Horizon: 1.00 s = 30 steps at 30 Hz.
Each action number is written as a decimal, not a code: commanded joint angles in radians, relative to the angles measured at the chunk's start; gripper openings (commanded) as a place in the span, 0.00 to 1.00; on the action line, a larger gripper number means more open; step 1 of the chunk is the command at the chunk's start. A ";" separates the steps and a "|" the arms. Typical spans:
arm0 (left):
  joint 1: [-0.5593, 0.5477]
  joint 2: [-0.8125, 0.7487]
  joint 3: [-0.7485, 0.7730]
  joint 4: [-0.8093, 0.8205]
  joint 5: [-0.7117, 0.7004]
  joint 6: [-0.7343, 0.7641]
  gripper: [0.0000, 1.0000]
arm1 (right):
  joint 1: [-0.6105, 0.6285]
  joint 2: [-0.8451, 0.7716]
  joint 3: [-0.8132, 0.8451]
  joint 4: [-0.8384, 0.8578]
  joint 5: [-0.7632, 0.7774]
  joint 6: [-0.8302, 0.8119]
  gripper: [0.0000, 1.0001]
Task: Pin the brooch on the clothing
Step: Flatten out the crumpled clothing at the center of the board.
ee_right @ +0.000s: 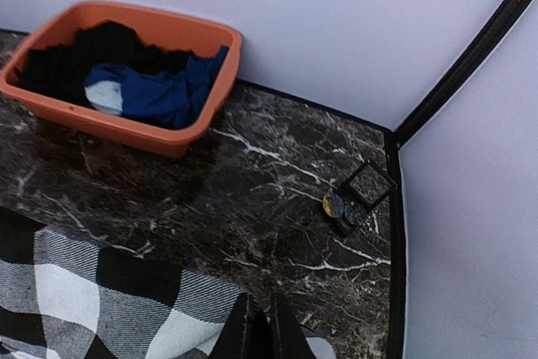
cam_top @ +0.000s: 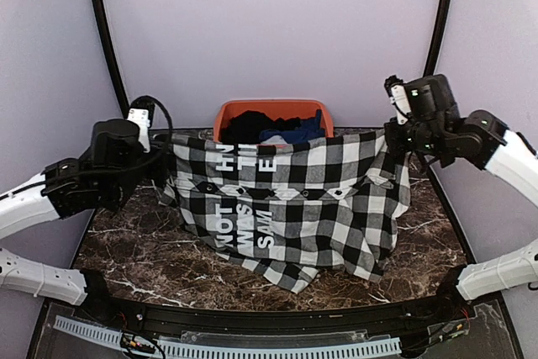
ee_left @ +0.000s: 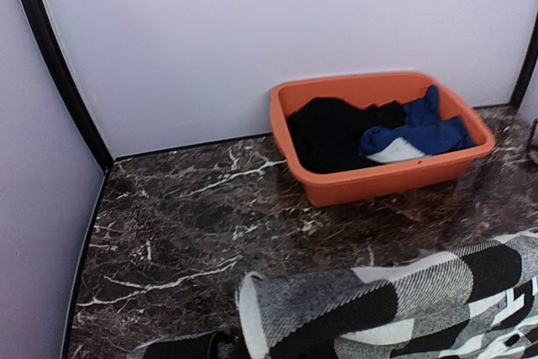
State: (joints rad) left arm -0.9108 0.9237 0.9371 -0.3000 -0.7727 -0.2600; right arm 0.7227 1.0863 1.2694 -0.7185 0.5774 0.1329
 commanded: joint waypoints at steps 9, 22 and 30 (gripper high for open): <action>0.178 0.832 0.218 -0.032 -0.068 -0.062 0.08 | -0.181 0.533 0.045 0.161 0.034 -0.075 0.41; 0.185 0.513 0.148 -0.005 0.004 -0.144 0.99 | -0.149 0.245 -0.043 -0.010 -0.315 0.031 0.69; 0.142 0.141 -0.197 0.030 0.341 -0.221 0.99 | -0.145 0.112 -0.195 -0.084 -0.586 0.132 0.68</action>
State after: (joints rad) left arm -0.7341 1.1389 0.8848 -0.2424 -0.6220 -0.4213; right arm 0.5694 1.1923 1.1385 -0.7532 0.1883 0.1951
